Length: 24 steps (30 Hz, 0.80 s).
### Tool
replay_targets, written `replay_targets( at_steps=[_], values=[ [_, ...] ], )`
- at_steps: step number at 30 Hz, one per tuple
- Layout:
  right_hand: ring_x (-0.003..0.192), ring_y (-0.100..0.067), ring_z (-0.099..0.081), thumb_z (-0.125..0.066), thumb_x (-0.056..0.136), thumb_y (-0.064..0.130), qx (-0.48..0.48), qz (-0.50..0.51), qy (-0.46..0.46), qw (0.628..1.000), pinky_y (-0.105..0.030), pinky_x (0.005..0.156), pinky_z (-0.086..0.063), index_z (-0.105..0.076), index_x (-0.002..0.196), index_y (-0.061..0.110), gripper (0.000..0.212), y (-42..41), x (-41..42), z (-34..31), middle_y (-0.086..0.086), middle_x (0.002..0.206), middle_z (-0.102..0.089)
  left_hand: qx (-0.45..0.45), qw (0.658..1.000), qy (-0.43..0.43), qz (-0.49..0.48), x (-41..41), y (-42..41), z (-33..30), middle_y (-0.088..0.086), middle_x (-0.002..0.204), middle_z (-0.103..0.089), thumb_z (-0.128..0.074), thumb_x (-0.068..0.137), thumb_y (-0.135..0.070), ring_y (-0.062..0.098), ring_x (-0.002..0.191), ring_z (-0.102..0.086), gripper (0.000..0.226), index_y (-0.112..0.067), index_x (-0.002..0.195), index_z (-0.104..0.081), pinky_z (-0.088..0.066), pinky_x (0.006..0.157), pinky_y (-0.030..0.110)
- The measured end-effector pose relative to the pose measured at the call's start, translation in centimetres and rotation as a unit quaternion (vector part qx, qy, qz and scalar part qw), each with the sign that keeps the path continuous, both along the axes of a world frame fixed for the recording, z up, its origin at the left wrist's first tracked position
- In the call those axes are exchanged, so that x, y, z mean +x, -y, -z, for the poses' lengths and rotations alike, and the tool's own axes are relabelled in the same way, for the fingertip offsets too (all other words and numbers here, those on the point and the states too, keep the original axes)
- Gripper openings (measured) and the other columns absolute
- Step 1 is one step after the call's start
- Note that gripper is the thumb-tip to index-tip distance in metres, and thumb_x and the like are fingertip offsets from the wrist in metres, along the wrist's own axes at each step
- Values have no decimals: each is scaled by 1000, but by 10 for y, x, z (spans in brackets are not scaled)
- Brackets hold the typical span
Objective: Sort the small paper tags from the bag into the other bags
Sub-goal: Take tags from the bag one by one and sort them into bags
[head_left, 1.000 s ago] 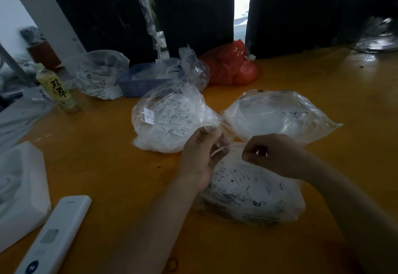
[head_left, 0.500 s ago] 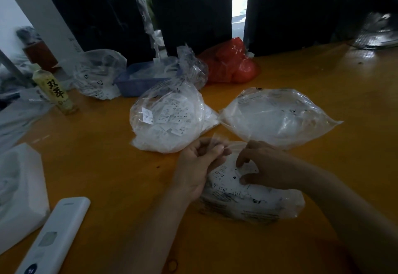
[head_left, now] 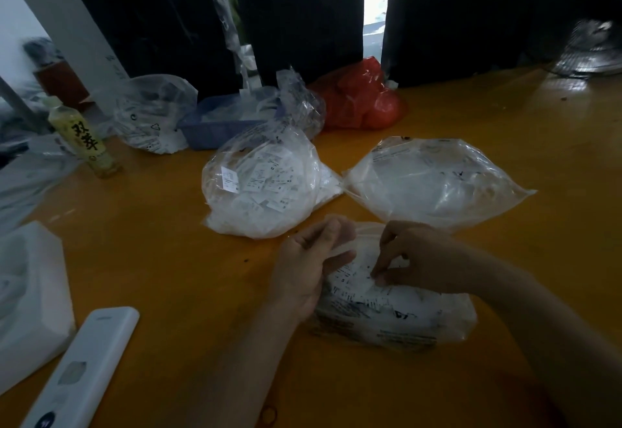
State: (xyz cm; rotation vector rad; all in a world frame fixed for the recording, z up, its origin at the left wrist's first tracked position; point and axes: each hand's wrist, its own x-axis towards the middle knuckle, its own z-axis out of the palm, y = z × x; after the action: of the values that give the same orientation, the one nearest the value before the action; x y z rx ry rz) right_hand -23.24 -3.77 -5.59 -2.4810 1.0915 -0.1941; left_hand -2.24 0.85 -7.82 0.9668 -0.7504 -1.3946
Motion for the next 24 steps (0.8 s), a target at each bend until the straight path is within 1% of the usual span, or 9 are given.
replay_targets(
  at_steps=[3, 5, 7, 9, 12, 15, 18, 21, 24],
  values=[
    [89, 8, -52, -71, 90, 44, -23, 6, 55, 998, -12, 70, -39, -76, 97, 37, 11, 1, -4, -4, 22, 98, -54, 3, 1000, -1, -16, 0, 0, 0, 7, 107, -80, -77, 80, -23, 17, 97, -77, 18, -15, 95, -84, -60, 73, 20],
    [85, 2, -56, -68, 91, 40, -34, 11, 82, 996, -17, 67, -46, -73, 95, 33, 9, 0, -4, -6, 18, 93, -58, 4, 999, -24, -21, 0, 0, 1, 10, 102, -79, -81, 76, -21, 18, 94, -77, 21, -12, 94, -84, -60, 75, 19],
    [79, -4, -57, -68, 91, 35, -36, 15, 94, 995, -23, 68, -52, -70, 92, 31, 5, -2, -4, -8, 16, 88, -60, 0, 998, -48, -30, 0, 1, 2, 17, 100, -78, -84, 73, -19, 22, 92, -77, 31, -3, 99, -80, -61, 77, 21],
    [70, -6, -56, -72, 90, 32, -34, 21, 110, 993, -23, 63, -50, -69, 88, 32, 4, -4, -5, -9, 13, 77, -60, -5, 998, -56, -34, 1, 1, 3, 22, 99, -76, -84, 73, -15, 25, 91, -77, 34, 1, 101, -73, -62, 78, 24],
    [50, -5, -49, -76, 87, 35, 3, 37, 157, 987, -17, 51, -42, -71, 84, 35, 6, -4, -9, -14, 11, 59, -56, -3, 998, -47, -40, 1, 0, 4, 21, 99, -78, -82, 74, -14, 25, 91, -78, 26, -4, 95, -74, -62, 74, 27],
    [46, -2, -51, -76, 76, 49, 75, 47, 174, 981, -13, 49, -41, -78, 84, 37, 15, -2, -14, -21, 11, 58, -64, -8, 998, -40, -40, 1, 0, 3, 18, 97, -79, -85, 69, -20, 21, 88, -78, 26, -8, 91, -80, -61, 71, 21],
    [42, -3, -53, -77, 73, 51, 124, 38, 156, 979, -12, 48, -42, -80, 85, 38, 19, -4, -14, -22, 7, 56, -68, -8, 998, -53, -44, 0, 0, 4, 19, 100, -79, -87, 65, -19, 23, 89, -79, 27, -9, 90, -83, -61, 73, 20],
    [37, -4, -48, -73, 79, 51, 122, 57, 186, 973, -13, 43, -38, -78, 85, 39, 15, -5, -13, -23, 6, 58, -70, 0, 998, -50, -45, 0, 1, 5, 18, 103, -79, -87, 65, -20, 25, 94, -78, 28, -10, 90, -84, -61, 75, 21],
    [37, -3, -45, -65, 77, 63, 87, 97, 251, 959, -15, 38, -33, -76, 84, 37, 29, -7, -13, -29, 8, 66, -73, -1, 998, -43, -36, 1, 0, 4, 18, 107, -79, -89, 65, -28, 26, 100, -77, 34, -10, 94, -84, -60, 78, 21]
  ],
)
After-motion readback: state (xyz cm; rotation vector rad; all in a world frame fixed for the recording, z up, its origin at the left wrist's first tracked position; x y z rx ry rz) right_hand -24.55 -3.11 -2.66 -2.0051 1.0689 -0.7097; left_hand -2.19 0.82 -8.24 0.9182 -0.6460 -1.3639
